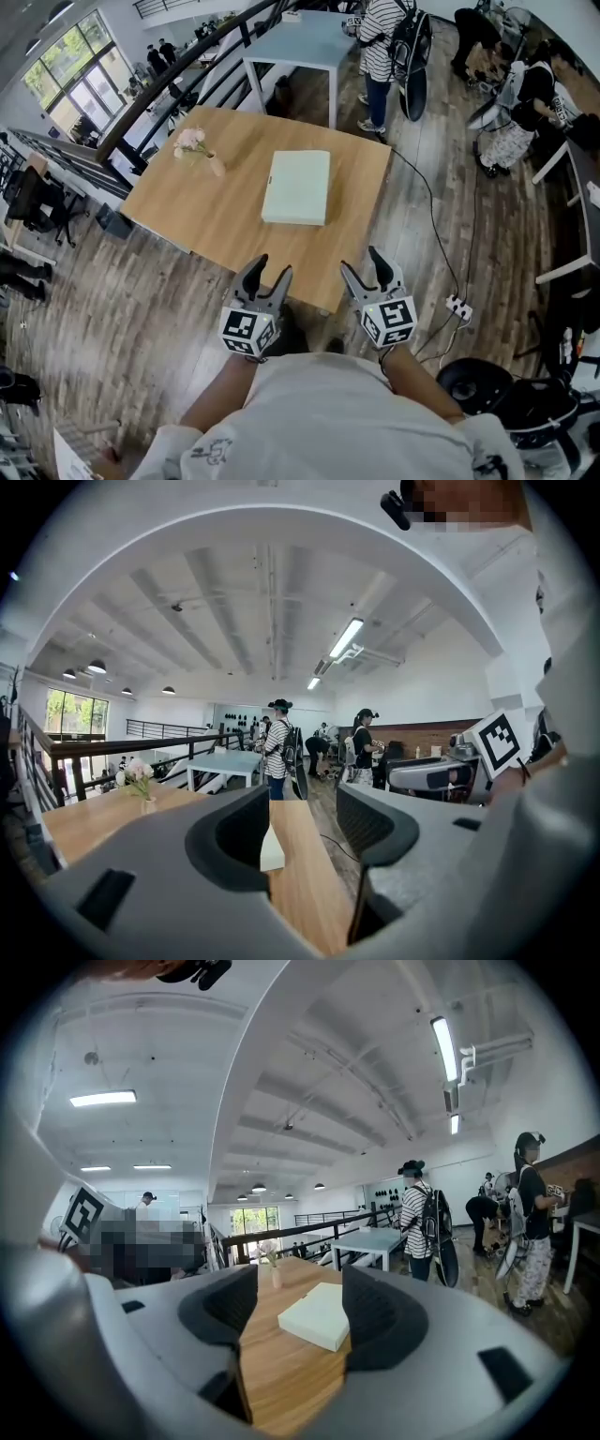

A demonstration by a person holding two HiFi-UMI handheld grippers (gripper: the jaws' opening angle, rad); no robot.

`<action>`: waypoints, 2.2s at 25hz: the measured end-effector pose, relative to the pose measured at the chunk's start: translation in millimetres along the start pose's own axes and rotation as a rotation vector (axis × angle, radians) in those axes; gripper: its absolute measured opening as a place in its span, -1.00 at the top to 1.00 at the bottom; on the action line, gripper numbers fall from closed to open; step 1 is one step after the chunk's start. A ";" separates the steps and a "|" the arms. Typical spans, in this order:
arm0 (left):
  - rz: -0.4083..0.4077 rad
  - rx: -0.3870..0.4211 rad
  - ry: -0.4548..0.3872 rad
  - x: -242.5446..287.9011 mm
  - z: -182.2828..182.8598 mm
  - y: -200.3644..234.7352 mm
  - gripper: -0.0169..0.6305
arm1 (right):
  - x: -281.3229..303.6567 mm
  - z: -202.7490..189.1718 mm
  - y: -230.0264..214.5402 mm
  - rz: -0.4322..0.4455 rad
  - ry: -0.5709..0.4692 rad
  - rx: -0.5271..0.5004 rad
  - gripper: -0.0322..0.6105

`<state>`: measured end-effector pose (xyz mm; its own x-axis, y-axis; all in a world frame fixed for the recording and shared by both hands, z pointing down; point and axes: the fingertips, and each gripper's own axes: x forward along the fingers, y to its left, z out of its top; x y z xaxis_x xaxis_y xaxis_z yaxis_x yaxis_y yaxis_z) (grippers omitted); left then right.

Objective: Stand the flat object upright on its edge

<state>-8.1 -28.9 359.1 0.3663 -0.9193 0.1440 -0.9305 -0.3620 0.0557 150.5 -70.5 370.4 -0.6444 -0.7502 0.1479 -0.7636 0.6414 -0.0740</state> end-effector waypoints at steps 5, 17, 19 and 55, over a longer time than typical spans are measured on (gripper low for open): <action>-0.035 -0.037 0.041 37.8 -13.4 21.1 0.28 | 30.6 -10.9 -12.0 -0.007 0.051 0.013 0.00; -0.149 -0.071 0.174 133.5 -48.8 104.9 0.28 | 144.6 -63.3 -41.0 -0.055 0.235 0.117 0.00; -0.158 -0.077 0.199 147.3 -57.9 120.4 0.28 | 163.2 -73.1 -46.1 -0.057 0.260 0.140 0.00; -0.127 -0.280 0.726 352.6 -269.2 314.6 0.14 | 403.7 -268.6 -171.5 -0.078 0.707 0.491 -0.05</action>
<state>-171.9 -425.4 693.3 0.4671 -0.5083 0.7235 -0.8827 -0.3161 0.3478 31.9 -440.3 707.7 -0.5385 -0.4084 0.7370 -0.8401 0.3280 -0.4321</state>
